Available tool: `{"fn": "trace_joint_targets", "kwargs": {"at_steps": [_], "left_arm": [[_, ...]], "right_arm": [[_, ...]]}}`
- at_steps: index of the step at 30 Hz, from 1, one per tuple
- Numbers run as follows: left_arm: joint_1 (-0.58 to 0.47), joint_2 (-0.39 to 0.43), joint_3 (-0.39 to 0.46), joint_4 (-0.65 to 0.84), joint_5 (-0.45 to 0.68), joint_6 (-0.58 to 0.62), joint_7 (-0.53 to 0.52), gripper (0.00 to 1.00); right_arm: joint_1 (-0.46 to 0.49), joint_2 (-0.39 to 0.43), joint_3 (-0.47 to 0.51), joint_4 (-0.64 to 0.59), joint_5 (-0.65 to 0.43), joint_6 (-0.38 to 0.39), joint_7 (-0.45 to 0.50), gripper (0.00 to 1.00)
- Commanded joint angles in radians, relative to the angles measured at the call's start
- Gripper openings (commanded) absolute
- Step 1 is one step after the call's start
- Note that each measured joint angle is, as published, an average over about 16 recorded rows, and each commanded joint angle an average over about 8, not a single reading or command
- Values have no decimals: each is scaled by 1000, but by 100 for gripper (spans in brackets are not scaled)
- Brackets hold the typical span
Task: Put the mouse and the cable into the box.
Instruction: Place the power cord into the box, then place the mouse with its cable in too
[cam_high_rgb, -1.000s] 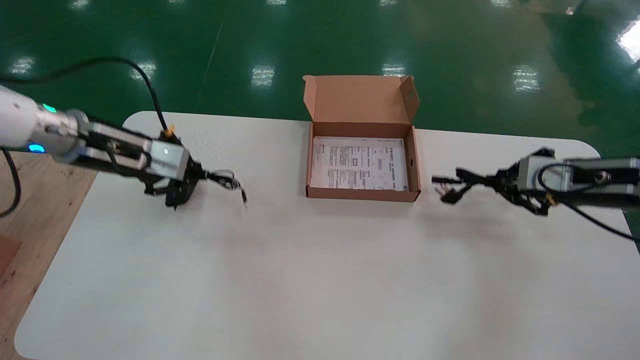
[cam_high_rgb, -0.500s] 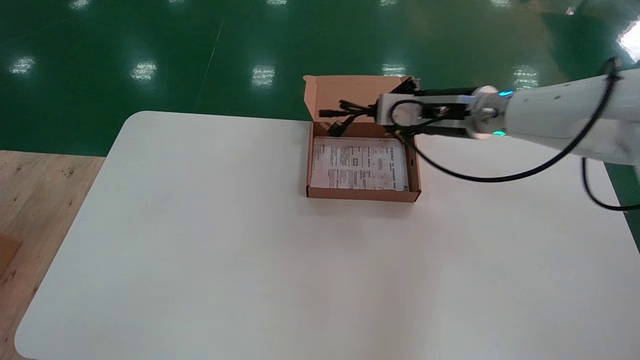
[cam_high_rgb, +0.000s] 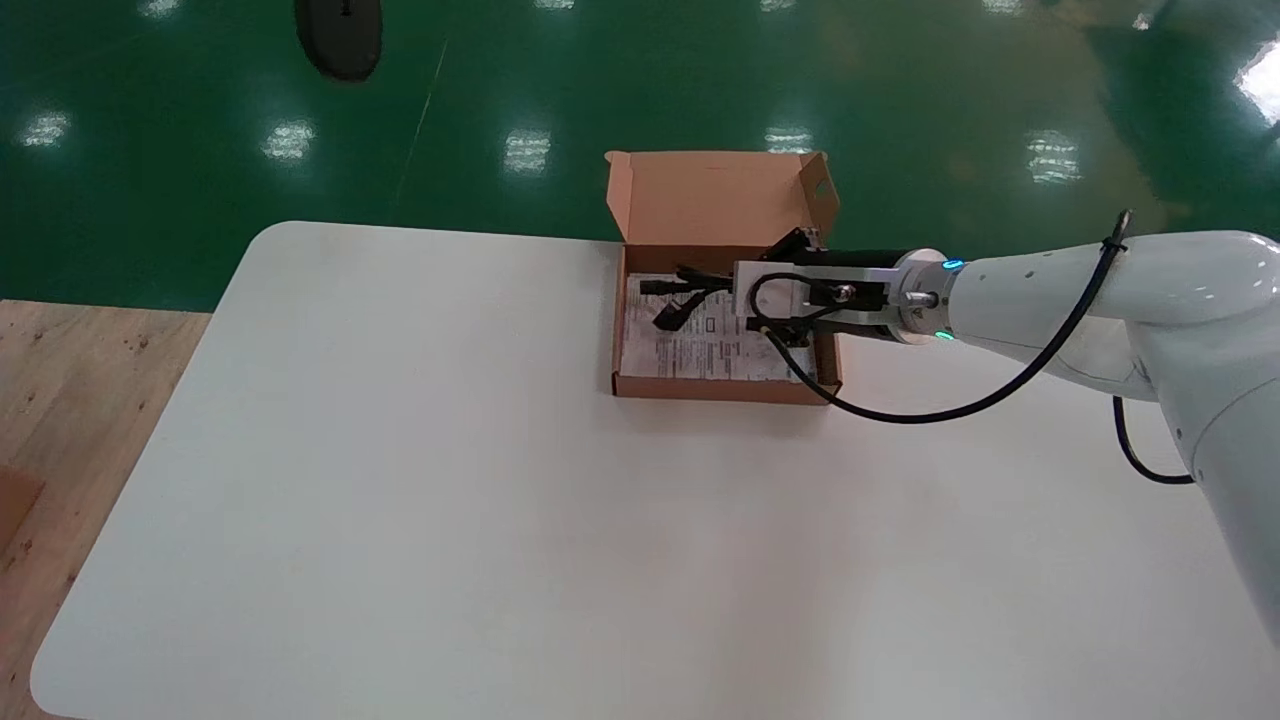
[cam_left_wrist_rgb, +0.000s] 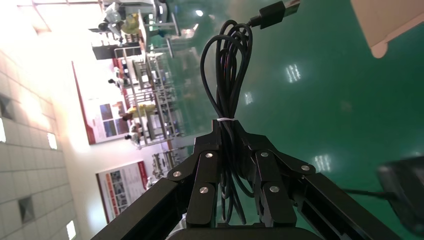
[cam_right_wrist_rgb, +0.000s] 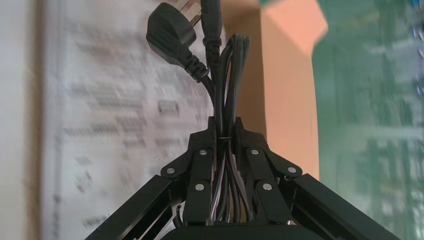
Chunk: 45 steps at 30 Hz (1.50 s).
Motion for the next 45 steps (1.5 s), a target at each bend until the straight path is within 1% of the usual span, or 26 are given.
{"fn": "trace_joint_targets", "kwargs": {"at_steps": [1, 4, 5, 11, 17, 20, 23, 26, 29, 32, 34, 36, 39, 45], "left_arm": [[2, 4, 2, 2, 2, -3, -1, 0], [2, 4, 3, 7, 3, 0, 1, 0], [2, 5, 3, 9, 3, 1, 2, 0], [11, 14, 4, 30, 2, 13, 7, 0], [44, 55, -1, 71, -12, 16, 21, 0], [70, 89, -11, 94, -30, 13, 40, 0], [101, 130, -22, 118, -50, 12, 62, 0], [136, 172, -34, 139, -72, 8, 84, 0], [185, 204, -51, 141, -104, -9, 96, 0], [255, 225, -63, 102, -144, -40, 98, 0], [309, 232, -60, 55, -171, -67, 91, 0], [365, 236, -45, -5, -197, -96, 79, 0], [434, 238, -2, -92, -235, -141, 52, 0], [511, 237, 123, -214, -309, -223, -22, 0]], "right_arm": [[-7, -2, 2, -8, 4, 35, 0, 55], [-16, -3, 2, -6, 10, 53, 9, 92], [-17, -4, 2, -5, 11, 56, 12, 100], [-21, -3, -5, 2, 13, 61, 23, 100], [-17, 0, -12, 7, 17, 64, 32, 100], [7, 17, -10, 4, 23, 64, 39, 100], [53, 57, -2, -4, 34, 47, 49, 100], [106, 121, 6, -14, 46, -9, 56, 100], [158, 199, 10, -22, 51, -112, 59, 100], [207, 278, 7, -29, 48, -214, 59, 100], [236, 324, 2, -33, 41, -263, 59, 100], [260, 364, -5, -37, 30, -287, 57, 100], [285, 409, -17, -46, 12, -299, 57, 100], [304, 467, -38, -66, -19, -315, 61, 100]]}}
